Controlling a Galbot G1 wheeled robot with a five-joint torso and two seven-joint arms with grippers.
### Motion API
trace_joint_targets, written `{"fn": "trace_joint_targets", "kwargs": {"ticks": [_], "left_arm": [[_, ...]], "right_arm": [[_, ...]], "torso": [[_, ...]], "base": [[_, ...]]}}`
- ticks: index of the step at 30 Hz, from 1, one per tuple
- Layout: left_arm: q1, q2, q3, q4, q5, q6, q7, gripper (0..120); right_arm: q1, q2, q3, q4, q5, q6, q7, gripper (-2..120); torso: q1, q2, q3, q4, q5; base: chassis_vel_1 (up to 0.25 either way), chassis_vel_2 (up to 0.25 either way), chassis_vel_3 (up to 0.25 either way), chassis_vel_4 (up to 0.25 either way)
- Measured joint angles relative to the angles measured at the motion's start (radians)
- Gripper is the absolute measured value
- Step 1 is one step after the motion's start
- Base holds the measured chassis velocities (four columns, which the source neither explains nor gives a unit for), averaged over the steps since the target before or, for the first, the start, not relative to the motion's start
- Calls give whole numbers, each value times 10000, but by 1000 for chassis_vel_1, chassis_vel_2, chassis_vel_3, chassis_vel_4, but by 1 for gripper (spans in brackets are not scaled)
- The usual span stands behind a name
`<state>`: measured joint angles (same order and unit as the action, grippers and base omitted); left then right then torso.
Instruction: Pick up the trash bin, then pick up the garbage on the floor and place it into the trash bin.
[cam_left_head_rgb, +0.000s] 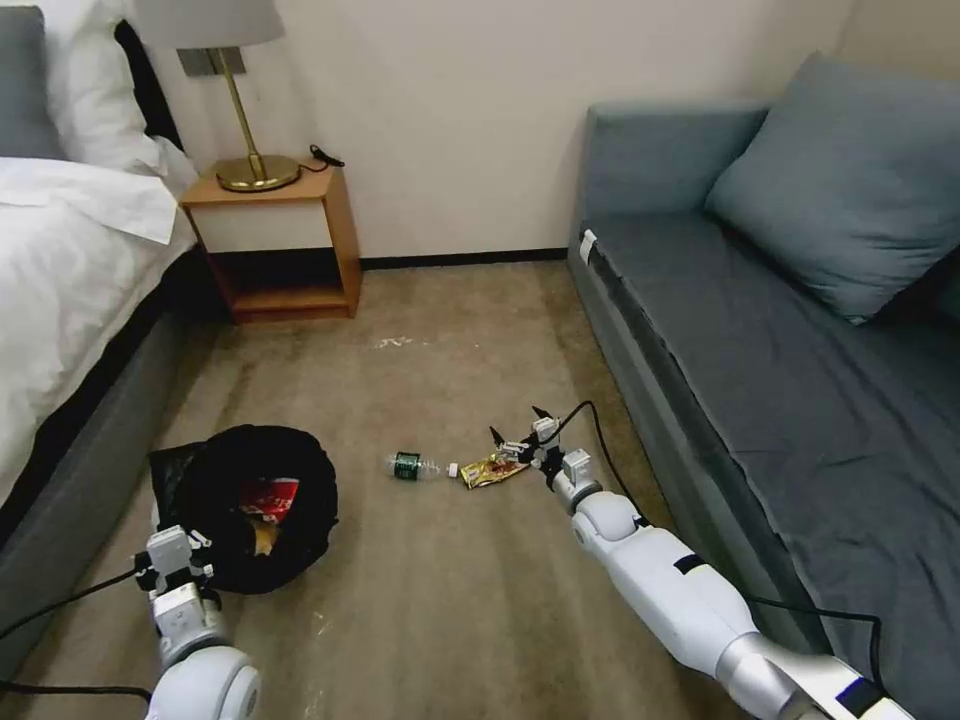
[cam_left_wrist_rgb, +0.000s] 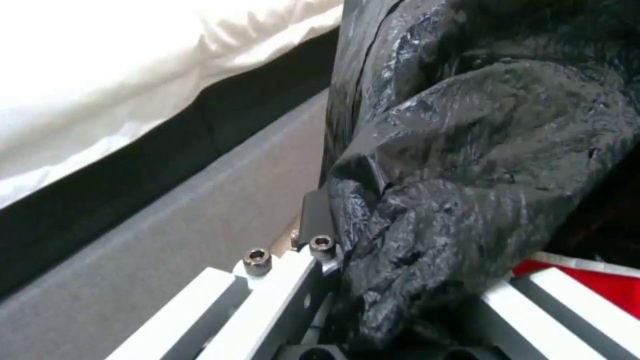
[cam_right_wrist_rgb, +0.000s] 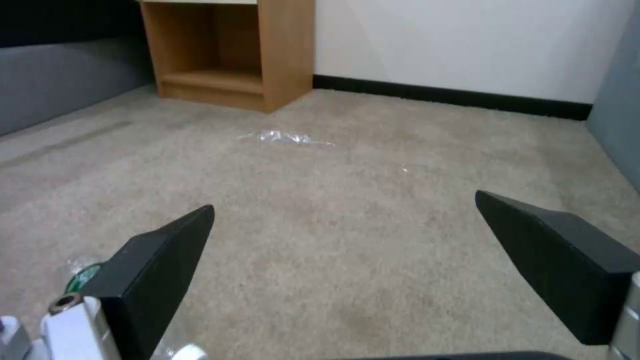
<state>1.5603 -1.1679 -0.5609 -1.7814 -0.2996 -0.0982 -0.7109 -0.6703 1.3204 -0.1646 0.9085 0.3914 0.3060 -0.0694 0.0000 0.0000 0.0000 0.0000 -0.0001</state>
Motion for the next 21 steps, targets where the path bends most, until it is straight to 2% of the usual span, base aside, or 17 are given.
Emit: {"fn": "trace_joint_targets", "kwargs": {"ticks": [21], "left_arm": [[154,4,-51,6,32,-52,3,3]], "right_arm": [[-12,150,3,-55,-159,91,-98,100]], "torso": [[0,0,0,2,1]], "base": [[-72,73,73,-74]]}}
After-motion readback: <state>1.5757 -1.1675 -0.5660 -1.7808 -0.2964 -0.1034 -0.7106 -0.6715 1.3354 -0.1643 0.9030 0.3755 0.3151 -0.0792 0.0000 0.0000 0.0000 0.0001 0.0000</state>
